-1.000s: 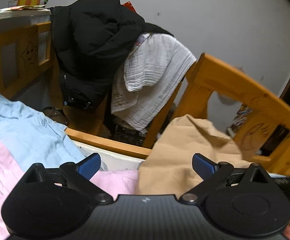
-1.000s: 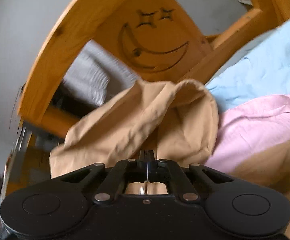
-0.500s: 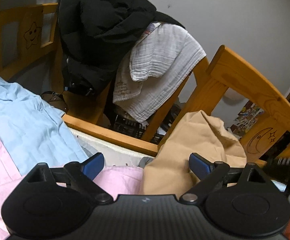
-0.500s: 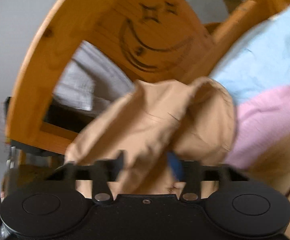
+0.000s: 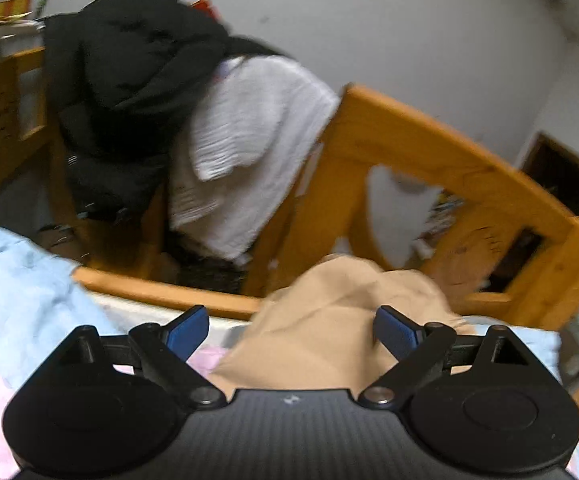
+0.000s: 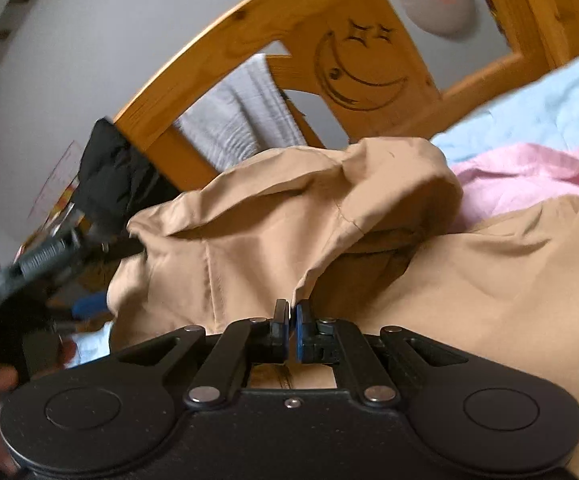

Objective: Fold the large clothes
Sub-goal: 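Grasp the hood with the left gripper while the right gripper holds it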

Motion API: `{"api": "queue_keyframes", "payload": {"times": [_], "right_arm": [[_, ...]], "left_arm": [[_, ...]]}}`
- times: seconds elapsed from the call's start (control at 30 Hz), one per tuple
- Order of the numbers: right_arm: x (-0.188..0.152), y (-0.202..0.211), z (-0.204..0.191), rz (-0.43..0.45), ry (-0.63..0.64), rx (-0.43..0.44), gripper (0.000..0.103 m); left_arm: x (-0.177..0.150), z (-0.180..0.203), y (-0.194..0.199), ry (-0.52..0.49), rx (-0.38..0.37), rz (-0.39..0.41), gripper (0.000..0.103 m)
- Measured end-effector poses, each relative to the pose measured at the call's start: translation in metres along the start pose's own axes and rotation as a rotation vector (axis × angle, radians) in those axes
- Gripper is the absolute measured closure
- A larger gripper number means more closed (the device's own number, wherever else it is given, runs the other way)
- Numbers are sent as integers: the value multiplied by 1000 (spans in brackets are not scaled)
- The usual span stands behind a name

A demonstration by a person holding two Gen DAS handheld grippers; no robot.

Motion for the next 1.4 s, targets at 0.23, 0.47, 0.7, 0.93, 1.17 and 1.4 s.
{"api": "queue_keyframes", "payload": {"times": [0.23,0.47,0.7,0.93,1.17,1.4], "right_arm": [[-8,6,4,5,56,19,96],[0,66,1,-36,149,63,52],[61,-1,6,-116,-289,180,25],[83,-61,29,-2,-643,161,25],[93,-78,33,14,-677,106,72],[98,-57,28,37,-564,169,103]], "left_arm": [[-16,23,-10,-209,99,-50,77],[-33,21,16,-237,93,54,100],[-42,18,28,-235,85,40,99],[-46,17,29,-245,87,20,98],[-50,21,35,-256,87,13,95],[-71,45,98,-235,-147,81,91]]}}
Point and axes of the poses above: each gripper's, at about its wrist camera, not at the fingertips, and y roughly against the way its jaws point, z to its right, x to its top, the point moved 10 cm from there along -y, roughly the way its jaws point, and after that the axes turned 5 degrees about x, right-handed, at the moved point
